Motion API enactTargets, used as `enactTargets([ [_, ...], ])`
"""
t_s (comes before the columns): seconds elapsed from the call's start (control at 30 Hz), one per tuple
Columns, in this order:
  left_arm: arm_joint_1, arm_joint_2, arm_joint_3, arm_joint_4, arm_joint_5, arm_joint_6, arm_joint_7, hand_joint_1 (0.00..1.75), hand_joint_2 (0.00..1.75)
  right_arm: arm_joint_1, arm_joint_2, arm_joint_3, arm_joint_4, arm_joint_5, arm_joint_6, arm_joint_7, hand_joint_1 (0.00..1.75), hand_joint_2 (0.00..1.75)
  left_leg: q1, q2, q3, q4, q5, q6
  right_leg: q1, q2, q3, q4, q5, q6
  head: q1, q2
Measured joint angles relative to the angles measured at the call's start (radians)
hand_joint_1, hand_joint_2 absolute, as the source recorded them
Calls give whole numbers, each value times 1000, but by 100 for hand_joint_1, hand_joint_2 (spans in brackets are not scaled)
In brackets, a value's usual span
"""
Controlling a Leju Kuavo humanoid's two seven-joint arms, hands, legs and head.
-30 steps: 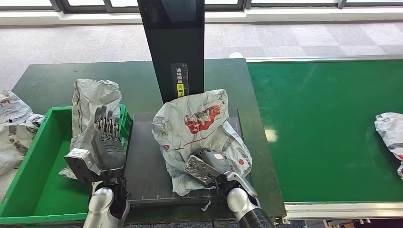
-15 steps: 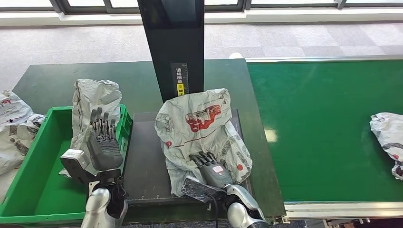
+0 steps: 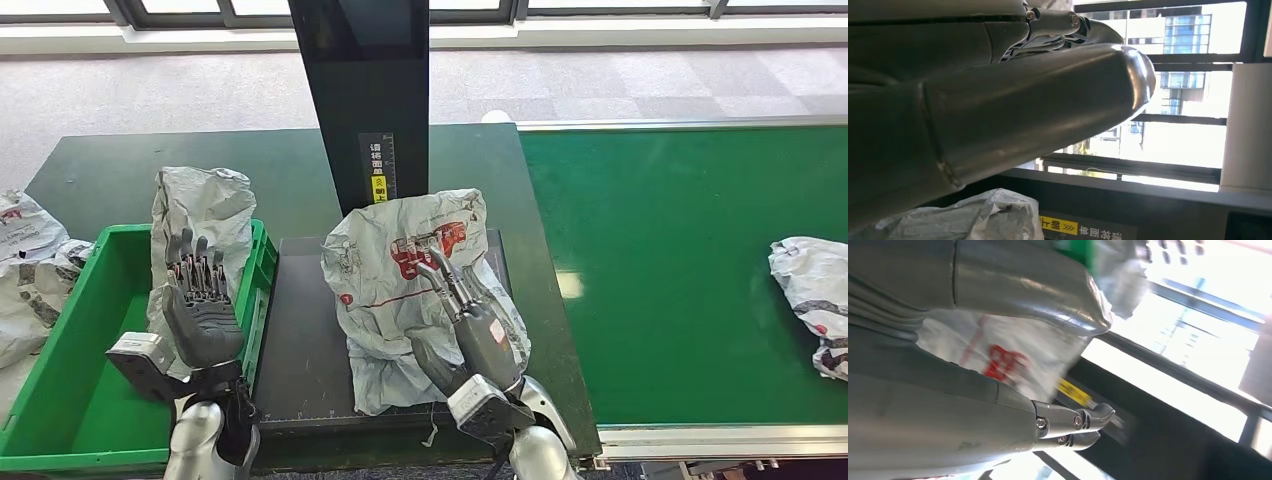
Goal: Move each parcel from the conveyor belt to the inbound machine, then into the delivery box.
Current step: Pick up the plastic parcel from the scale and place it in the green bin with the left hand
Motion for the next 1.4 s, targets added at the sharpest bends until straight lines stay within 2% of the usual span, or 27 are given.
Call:
enactTargets([
  [0.13,0,-4,-45,-24,-123,78,-2,0,0,44,-4,-7,-110,-67,12,-40,0,0,0,0,0,0,0,0,0,0,0,0,0,0,0,0],
  [0.37,0,-7,-99,-44,-192,136,2,0,0,72,-9,-19,-191,-95,19,-58,0,0,0,0,0,0,0,0,0,0,0,0,0,0,0,0],
  [0.5,-19,-4,-164,-36,-412,213,52,0,0,76,-9,-25,-228,-132,44,-68,0,0,0,0,0,0,0,0,0,0,0,0,0,0,0,0],
  [0.57,-47,0,-217,-12,-562,231,91,0,87,77,-9,-28,-252,-144,49,-70,0,0,0,-1,0,0,0,0,0,0,1,0,0,0,0,0],
  [0.63,-84,7,-270,29,-694,209,134,0,175,79,-9,-28,-276,-156,50,-71,0,0,-1,0,0,0,0,0,-1,0,0,0,0,1,0,0],
  [0.67,-106,12,-298,57,-756,182,159,0,175,80,-10,-28,-287,-168,52,-71,0,0,-1,0,0,0,0,0,-1,0,0,0,1,1,0,0],
  [0.73,-152,22,-353,126,-869,129,202,0,175,80,-13,-28,-304,-197,64,-71,0,87,-1,0,0,0,0,0,-1,0,1,0,1,1,0,0],
  [0.8,-192,28,-398,197,-946,115,224,0,175,78,-17,-28,-315,-219,75,-71,0,175,-1,1,0,0,0,0,-1,1,0,0,1,0,0,0],
  [1.03,-330,24,-512,461,-1238,168,339,0,175,56,-27,-28,-320,-230,102,-71,0,175,-1,1,0,0,0,0,-1,1,0,0,2,0,0,0],
  [1.2,-395,11,-540,609,-1257,186,342,0,175,31,-29,-28,-314,-231,106,-71,0,175,-1,1,0,0,0,0,-1,1,0,0,2,0,0,0],
  [1.4,-429,5,-553,697,-1289,178,370,0,175,17,-32,-28,-306,-231,115,-71,0,175,-1,1,0,0,0,0,-1,1,0,0,2,0,0,0],
])
